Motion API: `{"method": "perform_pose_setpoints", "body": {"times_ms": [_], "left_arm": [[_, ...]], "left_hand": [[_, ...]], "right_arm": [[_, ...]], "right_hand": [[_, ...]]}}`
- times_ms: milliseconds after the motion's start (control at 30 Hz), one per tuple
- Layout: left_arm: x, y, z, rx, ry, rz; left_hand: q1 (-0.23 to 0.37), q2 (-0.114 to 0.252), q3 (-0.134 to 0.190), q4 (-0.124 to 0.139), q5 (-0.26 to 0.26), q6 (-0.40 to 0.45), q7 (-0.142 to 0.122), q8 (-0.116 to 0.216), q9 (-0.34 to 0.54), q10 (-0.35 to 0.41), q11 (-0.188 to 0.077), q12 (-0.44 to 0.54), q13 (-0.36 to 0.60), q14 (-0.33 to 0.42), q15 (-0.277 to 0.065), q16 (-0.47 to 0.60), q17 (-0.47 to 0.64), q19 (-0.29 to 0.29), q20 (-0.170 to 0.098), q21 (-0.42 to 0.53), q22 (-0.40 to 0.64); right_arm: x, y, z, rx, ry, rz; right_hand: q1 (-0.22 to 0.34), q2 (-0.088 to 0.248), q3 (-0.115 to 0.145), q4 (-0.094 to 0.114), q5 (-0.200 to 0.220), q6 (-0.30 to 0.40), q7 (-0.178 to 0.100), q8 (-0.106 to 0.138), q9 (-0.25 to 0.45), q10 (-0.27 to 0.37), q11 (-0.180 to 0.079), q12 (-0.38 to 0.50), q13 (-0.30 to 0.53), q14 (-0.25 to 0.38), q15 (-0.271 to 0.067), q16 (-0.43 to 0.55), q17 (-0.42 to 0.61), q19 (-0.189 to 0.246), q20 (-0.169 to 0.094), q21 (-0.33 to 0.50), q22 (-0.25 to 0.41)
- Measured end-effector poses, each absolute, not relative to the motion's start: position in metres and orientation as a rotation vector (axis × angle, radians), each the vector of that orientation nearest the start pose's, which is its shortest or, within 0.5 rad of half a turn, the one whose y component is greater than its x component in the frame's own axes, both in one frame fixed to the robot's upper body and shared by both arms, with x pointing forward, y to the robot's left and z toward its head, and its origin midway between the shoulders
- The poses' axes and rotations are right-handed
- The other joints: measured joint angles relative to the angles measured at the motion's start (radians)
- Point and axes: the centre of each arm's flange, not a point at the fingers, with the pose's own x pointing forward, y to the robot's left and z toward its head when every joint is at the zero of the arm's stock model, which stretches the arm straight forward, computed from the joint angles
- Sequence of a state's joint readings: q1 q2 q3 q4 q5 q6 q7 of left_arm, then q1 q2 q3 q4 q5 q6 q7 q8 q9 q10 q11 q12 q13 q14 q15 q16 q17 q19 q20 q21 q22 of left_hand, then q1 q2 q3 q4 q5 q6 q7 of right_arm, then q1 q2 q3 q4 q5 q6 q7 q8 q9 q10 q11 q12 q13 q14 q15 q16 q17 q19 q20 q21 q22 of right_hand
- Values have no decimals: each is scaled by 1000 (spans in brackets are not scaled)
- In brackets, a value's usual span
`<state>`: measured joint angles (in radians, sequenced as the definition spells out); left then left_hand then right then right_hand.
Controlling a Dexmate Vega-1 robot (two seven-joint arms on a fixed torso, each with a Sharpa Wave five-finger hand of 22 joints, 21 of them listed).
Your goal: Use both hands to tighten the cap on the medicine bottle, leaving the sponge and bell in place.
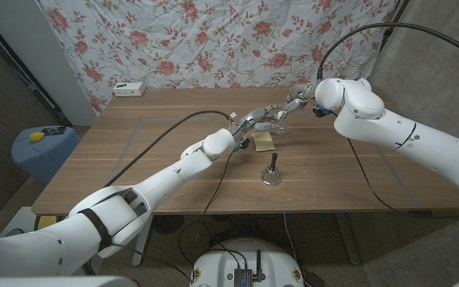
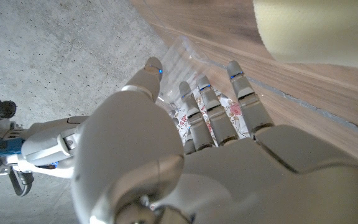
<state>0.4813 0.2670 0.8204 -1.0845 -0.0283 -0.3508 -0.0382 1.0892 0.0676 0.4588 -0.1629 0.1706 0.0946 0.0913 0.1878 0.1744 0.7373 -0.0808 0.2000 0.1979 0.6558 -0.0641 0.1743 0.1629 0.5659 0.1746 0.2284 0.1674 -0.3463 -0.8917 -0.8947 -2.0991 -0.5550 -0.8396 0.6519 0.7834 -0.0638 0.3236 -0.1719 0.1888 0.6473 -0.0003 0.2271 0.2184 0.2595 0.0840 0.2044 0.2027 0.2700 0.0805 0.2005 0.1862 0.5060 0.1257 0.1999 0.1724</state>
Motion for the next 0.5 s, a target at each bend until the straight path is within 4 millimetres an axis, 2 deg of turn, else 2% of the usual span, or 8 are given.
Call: {"method": "perform_pose_setpoints", "body": {"times_ms": [500], "left_arm": [[658, 24, 12, 684, -763, -575]], "left_hand": [[0, 0, 0, 0, -2, 5, 5, 0, 0, 0, 0, 0, -1, 0, 0, 0, 0, 0, 0, -8, 0]], "right_arm": [[556, -187, 118, -1549, -170, 70]], "right_hand": [[25, 7, 26, 4, 0, 87, -2, 30, 0, 36, -11, 8, -3, 37, -27, 7, 0, 22, -22, 0, 0]]}}
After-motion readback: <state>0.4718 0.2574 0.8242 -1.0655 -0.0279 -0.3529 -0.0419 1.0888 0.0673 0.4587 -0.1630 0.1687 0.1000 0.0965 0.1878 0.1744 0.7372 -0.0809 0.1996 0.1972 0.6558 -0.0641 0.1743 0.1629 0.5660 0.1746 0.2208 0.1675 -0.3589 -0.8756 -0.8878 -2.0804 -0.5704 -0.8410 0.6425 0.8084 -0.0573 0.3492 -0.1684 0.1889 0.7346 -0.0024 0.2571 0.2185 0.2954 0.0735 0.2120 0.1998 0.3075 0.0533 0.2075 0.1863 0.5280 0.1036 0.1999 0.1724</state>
